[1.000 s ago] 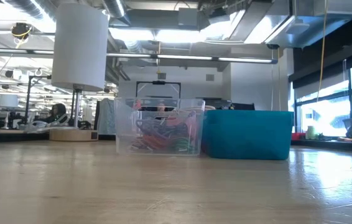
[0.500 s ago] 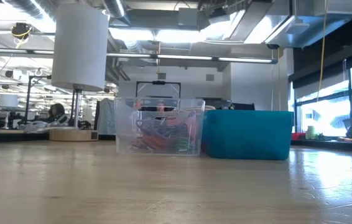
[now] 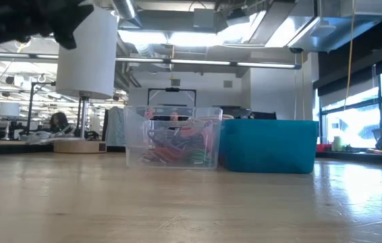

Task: Pick & Place USB Port
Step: Return to Home Position

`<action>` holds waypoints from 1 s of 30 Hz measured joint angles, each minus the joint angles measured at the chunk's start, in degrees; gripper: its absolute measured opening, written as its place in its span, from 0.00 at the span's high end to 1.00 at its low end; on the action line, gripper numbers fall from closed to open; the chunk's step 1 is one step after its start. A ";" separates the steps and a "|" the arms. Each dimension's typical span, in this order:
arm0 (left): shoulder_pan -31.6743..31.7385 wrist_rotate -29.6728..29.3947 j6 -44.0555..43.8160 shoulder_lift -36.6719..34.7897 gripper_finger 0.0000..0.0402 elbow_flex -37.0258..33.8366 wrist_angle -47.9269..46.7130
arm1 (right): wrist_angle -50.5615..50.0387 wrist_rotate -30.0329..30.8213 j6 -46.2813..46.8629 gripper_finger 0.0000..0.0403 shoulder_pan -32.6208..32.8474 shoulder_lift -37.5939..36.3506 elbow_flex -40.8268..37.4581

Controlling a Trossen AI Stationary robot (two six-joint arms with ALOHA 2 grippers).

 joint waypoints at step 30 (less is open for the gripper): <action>1.72 4.57 -1.64 -14.06 0.63 -1.98 -32.69 | 0.39 0.02 0.00 0.35 -0.02 0.00 0.00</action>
